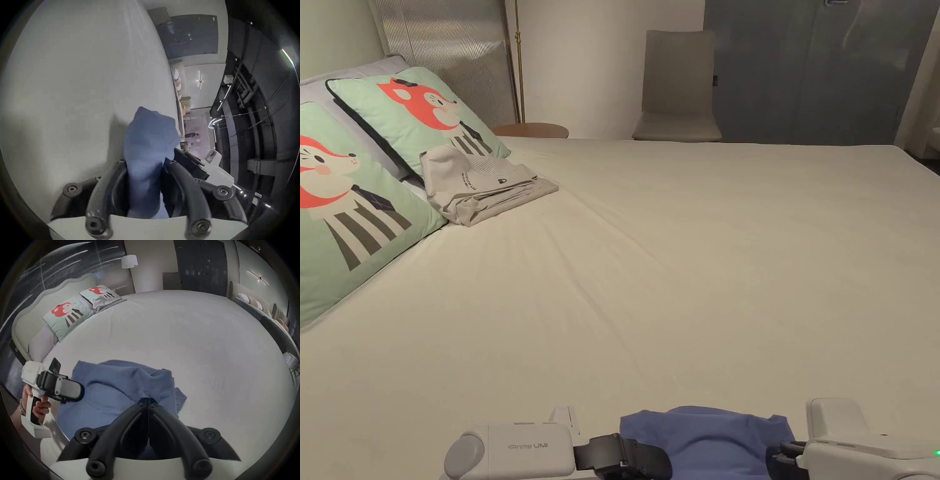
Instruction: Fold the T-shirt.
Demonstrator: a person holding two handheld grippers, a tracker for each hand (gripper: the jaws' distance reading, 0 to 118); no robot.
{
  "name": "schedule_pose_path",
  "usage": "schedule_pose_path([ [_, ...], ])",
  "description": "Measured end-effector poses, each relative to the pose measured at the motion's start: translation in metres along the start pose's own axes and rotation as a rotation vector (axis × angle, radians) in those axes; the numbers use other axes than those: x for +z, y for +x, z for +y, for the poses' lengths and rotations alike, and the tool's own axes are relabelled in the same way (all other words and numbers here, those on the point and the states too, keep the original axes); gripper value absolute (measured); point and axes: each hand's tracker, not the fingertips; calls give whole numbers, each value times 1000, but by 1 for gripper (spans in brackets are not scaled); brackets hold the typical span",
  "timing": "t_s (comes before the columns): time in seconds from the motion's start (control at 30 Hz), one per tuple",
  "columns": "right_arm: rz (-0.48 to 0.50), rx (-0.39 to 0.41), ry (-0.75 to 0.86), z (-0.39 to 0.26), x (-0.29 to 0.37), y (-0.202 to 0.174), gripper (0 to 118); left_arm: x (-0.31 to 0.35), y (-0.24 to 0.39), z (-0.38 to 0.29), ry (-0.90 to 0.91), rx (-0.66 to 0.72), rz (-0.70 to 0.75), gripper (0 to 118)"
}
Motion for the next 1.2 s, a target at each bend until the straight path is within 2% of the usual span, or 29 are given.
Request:
schedule_pose_path([
  [0.03, 12, -8, 11, 2, 4, -1, 0, -5, 7, -34, 1, 11, -6, 18],
  [0.2, 13, 15, 78, 22, 16, -19, 0, 46, 19, -35, 49, -5, 38, 17],
  [0.33, 39, 40, 99, 35, 7, -41, 0, 119, 7, -20, 165, -4, 79, 17],
  [0.6, 104, 109, 76, 46, -21, -90, 0, 275, -29, 17, 350, 50, 257, 17],
  [0.83, 112, 128, 57, 53, -33, -109, 0, 318, -56, 33, 425, 102, 335, 19],
  [0.87, 112, 130, 58, 53, -32, -111, 0, 318, -57, 34, 431, 110, 345, 25],
  [0.9, 111, 131, 59, 53, -32, -111, 0, 317, -57, 34, 441, 123, 356, 43],
  [1.0, 111, 133, 64, 53, -28, -109, 0, 314, -47, 25, 533, 124, 446, 109],
  [1.1, 102, 140, 77, 52, -21, -104, 0, 315, -29, 18, 640, 70, 578, 110],
  [1.2, 108, 122, 98, 50, -12, -97, 0, 310, -11, 11, 597, 22, 669, 110],
])
